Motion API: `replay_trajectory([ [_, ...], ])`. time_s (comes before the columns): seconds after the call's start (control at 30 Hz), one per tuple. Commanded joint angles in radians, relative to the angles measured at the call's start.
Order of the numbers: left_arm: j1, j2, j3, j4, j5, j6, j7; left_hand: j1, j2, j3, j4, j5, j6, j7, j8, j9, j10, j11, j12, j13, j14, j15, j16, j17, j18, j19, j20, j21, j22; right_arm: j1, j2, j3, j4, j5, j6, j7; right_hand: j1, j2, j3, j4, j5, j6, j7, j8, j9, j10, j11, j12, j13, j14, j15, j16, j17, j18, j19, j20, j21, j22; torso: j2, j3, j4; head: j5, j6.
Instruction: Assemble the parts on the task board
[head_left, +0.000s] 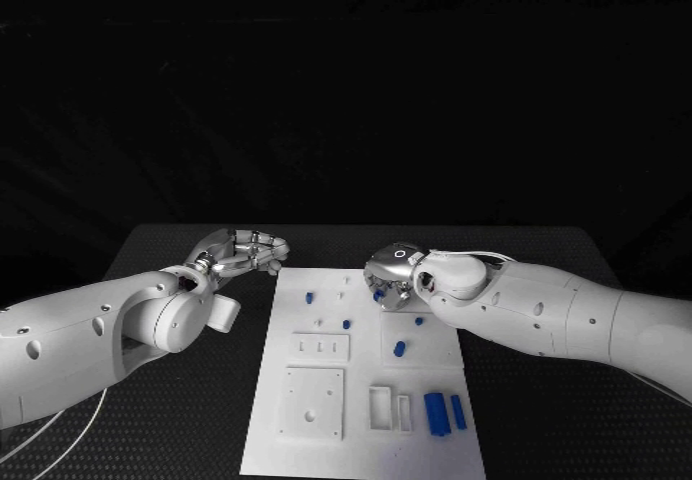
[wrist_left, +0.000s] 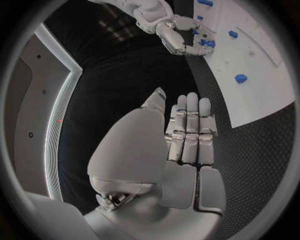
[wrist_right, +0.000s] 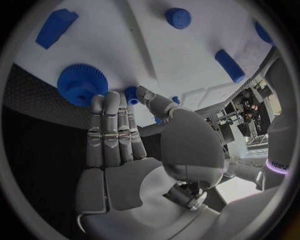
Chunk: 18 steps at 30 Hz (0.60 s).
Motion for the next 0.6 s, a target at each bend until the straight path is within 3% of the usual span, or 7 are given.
replay_trajectory([
  [0.03, 0.002, 0.002, 0.001, 0.001, 0.004, 0.017, 0.006, -0.005, 0.000, -0.002, -0.001, 0.002, -0.001, 0.003, -0.007, -0.002, 0.002, 0.006, -0.004, -0.001, 0.001, 0.001, -0.004, 0.001, 0.018, -0.009, 0.001, 0.007, 0.021, -0.013, 0.000, -0.008, 0.005, -0.021, 0.033, -0.030, 0.005, 0.013, 0.010, -0.002, -0.001, 0.009, -0.002, 0.008, 0.004, 0.007, -0.001, 0.003, 0.008, 0.001, -0.010, 0.009, 0.003, 0.015, 0.001, -0.007, 0.012, 0.028, 0.000, -0.0009, 0.0009, -0.001, 0.001],
  [0.47, 0.003, 0.001, 0.001, 0.000, 0.004, 0.014, 0.006, -0.004, -0.001, -0.001, -0.001, 0.002, -0.001, 0.003, -0.007, -0.002, 0.002, 0.006, -0.005, -0.001, 0.001, 0.001, -0.004, 0.002, 0.018, -0.009, 0.002, 0.007, 0.021, -0.009, -0.024, -0.005, 0.065, -0.039, -0.075, -0.106, 0.005, -0.001, 0.039, 0.003, -0.001, 0.020, -0.008, 0.012, 0.015, 0.020, -0.007, 0.003, 0.022, 0.004, -0.017, 0.031, 0.009, 0.015, -0.003, -0.013, 0.055, 0.026, 0.000, -0.0024, -0.0006, -0.002, 0.012],
  [0.6, 0.004, 0.002, 0.001, -0.004, 0.004, 0.014, 0.006, -0.003, -0.001, -0.001, -0.001, 0.002, -0.002, 0.003, -0.007, -0.002, 0.002, 0.006, -0.005, -0.001, 0.001, 0.001, -0.004, 0.002, 0.018, -0.010, 0.002, 0.007, 0.021, -0.006, -0.018, -0.003, 0.071, -0.062, -0.098, -0.133, 0.006, -0.006, 0.045, 0.007, -0.001, 0.022, -0.008, 0.012, 0.017, 0.021, -0.007, 0.002, 0.025, 0.004, -0.018, 0.034, 0.008, 0.015, -0.004, -0.014, 0.063, 0.026, 0.000, -0.0013, 0.0001, -0.002, 0.015],
])
